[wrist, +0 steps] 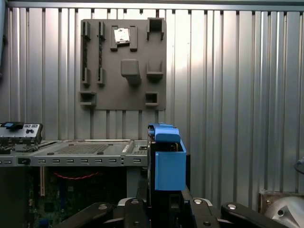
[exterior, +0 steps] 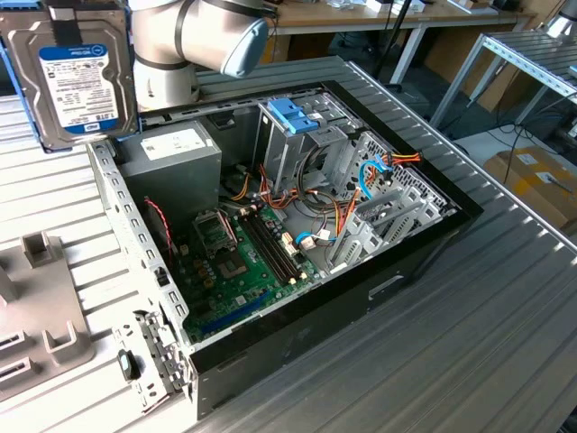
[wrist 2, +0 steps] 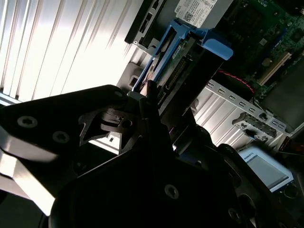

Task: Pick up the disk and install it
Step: 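Pick up the disk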

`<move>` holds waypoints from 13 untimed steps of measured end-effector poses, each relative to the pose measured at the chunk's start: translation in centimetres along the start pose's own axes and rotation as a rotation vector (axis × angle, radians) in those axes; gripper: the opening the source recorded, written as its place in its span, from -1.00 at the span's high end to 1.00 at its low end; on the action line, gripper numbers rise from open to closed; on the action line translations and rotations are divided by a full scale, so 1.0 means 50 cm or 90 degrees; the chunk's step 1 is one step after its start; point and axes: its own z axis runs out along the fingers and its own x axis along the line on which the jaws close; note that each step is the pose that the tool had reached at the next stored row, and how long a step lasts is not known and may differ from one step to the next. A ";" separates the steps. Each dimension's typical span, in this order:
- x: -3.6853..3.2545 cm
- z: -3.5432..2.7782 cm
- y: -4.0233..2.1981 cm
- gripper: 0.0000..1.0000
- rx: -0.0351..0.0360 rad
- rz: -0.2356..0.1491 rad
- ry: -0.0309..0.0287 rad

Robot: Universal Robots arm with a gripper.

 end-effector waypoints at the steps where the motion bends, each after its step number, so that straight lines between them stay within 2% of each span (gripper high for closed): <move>1: 0.000 0.000 -0.007 0.30 0.0000 0.000 0.0000; 2: 0.000 0.000 -0.013 0.30 0.0001 0.000 -0.0001; 5: 0.000 0.000 -0.049 0.30 0.0000 0.000 0.0000; 7: 0.000 0.000 -0.066 0.30 0.0000 0.000 0.0000; 9: 0.000 0.000 -0.087 0.30 0.0000 0.000 0.0000; 13: 0.000 0.000 -0.114 0.30 0.0000 0.000 0.0000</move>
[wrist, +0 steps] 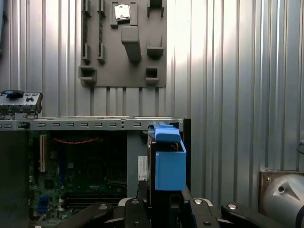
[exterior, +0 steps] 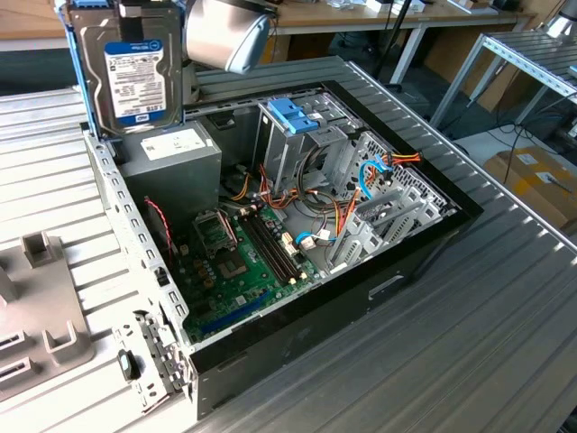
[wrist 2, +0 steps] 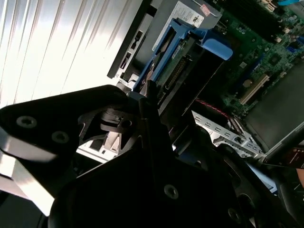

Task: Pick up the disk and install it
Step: 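Pick up the disk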

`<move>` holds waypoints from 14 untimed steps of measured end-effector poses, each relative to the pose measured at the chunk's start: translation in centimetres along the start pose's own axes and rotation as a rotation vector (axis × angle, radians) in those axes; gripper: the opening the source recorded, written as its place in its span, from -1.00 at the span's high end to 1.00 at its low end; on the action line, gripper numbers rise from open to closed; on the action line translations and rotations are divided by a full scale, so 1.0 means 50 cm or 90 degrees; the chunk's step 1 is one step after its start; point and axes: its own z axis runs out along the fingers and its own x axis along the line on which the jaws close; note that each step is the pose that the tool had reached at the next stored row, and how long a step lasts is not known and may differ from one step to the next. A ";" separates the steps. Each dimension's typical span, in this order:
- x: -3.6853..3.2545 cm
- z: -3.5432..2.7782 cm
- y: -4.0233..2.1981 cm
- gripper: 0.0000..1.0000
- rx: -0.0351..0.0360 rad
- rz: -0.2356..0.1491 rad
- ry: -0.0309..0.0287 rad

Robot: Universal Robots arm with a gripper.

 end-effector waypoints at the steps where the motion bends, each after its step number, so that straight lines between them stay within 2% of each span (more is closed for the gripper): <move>1: 0.000 0.000 -0.008 0.30 0.0000 0.000 0.0000; 4: 0.000 0.000 -0.030 0.30 0.0000 0.000 0.0000; 5: 0.000 0.000 -0.045 0.30 0.0001 0.000 0.0000; 7: 0.000 0.000 -0.064 0.30 0.0000 0.000 0.0000; 9: -0.001 0.000 -0.089 0.30 0.0000 0.000 0.0000; 12: -0.001 0.000 -0.115 0.30 0.0000 0.000 0.0000; 14: -0.001 0.000 -0.146 0.30 0.0000 0.000 0.0000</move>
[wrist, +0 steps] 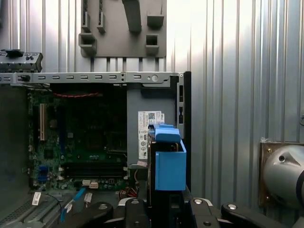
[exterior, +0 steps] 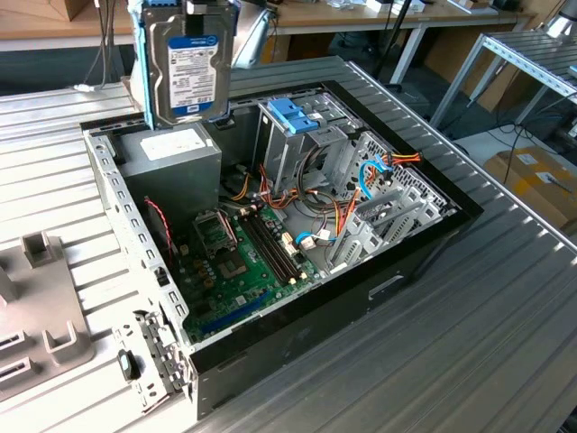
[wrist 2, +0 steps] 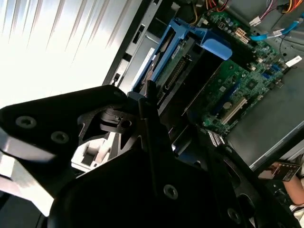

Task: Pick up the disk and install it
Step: 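Pick up the disk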

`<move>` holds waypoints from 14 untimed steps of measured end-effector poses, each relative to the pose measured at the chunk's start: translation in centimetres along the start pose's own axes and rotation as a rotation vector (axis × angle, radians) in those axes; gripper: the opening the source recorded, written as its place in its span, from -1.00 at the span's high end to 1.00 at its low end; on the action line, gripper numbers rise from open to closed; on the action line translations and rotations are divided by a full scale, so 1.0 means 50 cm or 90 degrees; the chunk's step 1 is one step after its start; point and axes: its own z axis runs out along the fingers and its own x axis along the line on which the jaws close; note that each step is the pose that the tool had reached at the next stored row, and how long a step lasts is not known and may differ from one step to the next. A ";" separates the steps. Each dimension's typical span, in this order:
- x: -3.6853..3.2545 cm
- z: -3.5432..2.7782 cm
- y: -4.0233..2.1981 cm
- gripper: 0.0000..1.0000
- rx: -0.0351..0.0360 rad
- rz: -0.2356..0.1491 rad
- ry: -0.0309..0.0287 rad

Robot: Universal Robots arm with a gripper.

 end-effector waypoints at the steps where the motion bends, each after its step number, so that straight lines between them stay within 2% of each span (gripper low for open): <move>1: 0.000 0.000 -0.017 0.30 0.0000 0.000 0.0000; 4: 0.000 0.000 -0.051 0.30 0.0000 0.000 0.0000; 5: 0.000 0.000 -0.066 0.30 0.0000 0.000 0.0000; 9: 0.000 0.000 -0.107 0.30 -0.0001 0.000 0.0001; 10: 0.000 0.000 -0.120 0.30 0.0000 0.000 0.0000; 11: 0.000 0.000 -0.140 0.30 0.0000 0.000 -0.0001; 14: 0.000 0.000 -0.167 0.30 0.0000 0.000 0.0000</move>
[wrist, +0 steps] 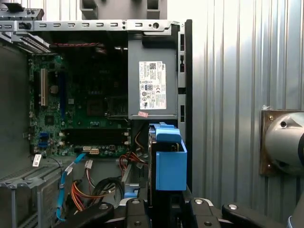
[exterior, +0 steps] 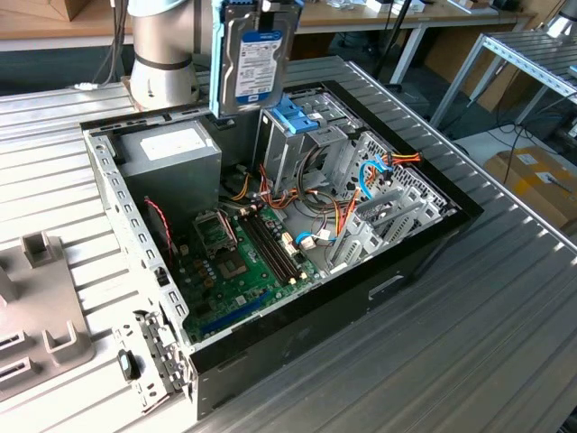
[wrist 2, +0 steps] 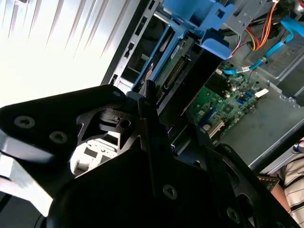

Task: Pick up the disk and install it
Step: 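Pick up the disk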

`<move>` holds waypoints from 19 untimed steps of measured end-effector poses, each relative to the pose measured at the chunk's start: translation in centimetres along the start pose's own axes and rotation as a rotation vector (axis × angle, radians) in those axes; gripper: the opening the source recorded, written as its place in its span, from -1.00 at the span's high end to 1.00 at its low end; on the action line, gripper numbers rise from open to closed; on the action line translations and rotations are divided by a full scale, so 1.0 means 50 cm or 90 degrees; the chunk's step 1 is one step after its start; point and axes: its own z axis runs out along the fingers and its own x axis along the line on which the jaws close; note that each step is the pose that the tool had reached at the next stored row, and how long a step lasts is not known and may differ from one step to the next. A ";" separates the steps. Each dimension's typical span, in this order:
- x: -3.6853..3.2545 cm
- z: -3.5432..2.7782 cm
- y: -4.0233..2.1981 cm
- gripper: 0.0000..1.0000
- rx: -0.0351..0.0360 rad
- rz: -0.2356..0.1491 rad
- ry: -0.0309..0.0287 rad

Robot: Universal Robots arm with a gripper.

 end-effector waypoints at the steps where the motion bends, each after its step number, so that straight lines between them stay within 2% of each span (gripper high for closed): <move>1: 0.000 0.000 -0.010 0.30 0.0000 0.000 0.0000; 3: 0.000 0.000 -0.039 0.30 0.0000 0.000 0.0000; 6: 0.000 0.000 -0.066 0.30 0.0000 0.000 0.0000; 7: 0.000 0.000 -0.080 0.30 0.0000 0.000 0.0000; 13: 0.001 0.000 -0.139 0.30 0.0000 0.000 0.0000; 14: 0.001 0.000 -0.153 0.30 0.0000 0.000 0.0000; 18: 0.001 0.000 -0.180 0.30 0.0000 0.000 -0.0001; 19: 0.001 0.000 -0.182 0.30 0.0000 0.000 -0.0001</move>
